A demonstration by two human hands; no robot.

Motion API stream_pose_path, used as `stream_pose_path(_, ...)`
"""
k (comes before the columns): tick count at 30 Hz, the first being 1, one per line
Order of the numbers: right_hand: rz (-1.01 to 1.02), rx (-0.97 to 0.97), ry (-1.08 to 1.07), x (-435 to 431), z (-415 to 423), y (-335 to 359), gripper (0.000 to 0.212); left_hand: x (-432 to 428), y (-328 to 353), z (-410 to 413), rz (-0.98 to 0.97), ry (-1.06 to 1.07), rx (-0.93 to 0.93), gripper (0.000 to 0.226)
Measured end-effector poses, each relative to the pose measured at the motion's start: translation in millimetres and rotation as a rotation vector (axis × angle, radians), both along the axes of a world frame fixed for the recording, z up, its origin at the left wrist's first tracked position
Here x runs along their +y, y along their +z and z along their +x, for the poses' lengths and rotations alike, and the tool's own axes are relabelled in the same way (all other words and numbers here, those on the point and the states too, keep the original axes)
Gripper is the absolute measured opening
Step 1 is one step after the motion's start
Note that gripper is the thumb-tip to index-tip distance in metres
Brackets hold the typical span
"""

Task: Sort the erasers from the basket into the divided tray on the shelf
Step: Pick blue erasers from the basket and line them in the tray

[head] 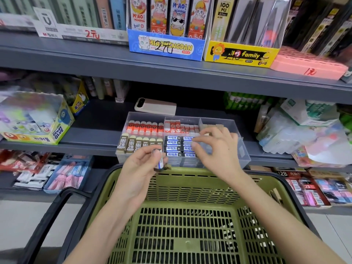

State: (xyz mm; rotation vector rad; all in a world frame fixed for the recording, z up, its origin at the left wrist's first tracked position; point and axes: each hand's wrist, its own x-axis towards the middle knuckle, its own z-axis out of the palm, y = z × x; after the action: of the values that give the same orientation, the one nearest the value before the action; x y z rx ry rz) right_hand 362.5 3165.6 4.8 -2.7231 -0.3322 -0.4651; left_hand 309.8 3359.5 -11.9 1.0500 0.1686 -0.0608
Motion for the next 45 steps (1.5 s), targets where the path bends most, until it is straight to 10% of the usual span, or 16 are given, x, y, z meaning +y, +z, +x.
stream_pose_path(4, 0.603, 0.243, 0.241, 25.4, -43.3, 12.4, 0.024, -10.5, 9.4, -3.1, 0.076, 0.013, -0.028, 0.025)
stream_pose_path(14, 0.789, 0.464, 0.346, 1.2, -64.1, 29.2, 0.023, -24.8, 36.5, 5.9, 0.272, -0.486, 0.071, 0.046)
stream_pose_path(19, 0.944, 0.410, 0.272, -17.9, -50.4, 30.8, 0.029, -34.0, 32.5, 13.4, 0.652, -0.369, -0.122, 0.039)
stream_pose_path(22, 0.798, 0.232, 0.006, -29.5, -21.0, 25.1, 0.017, -28.2, 17.4, 20.7, 1.453, -0.061, -0.522, 0.038)
stream_pose_path(26, 0.525, 0.141, -0.071, -27.0, 6.8, 9.0, 0.013, -27.5, -1.0, 27.8, 1.830, -0.114, -0.727, 0.057)
stream_pose_path(45, 0.085, 0.053, 0.021, -6.8, 29.7, -14.9, 0.007, -20.8, -28.9, 33.6, 1.812, -0.061, -0.828, 0.039)
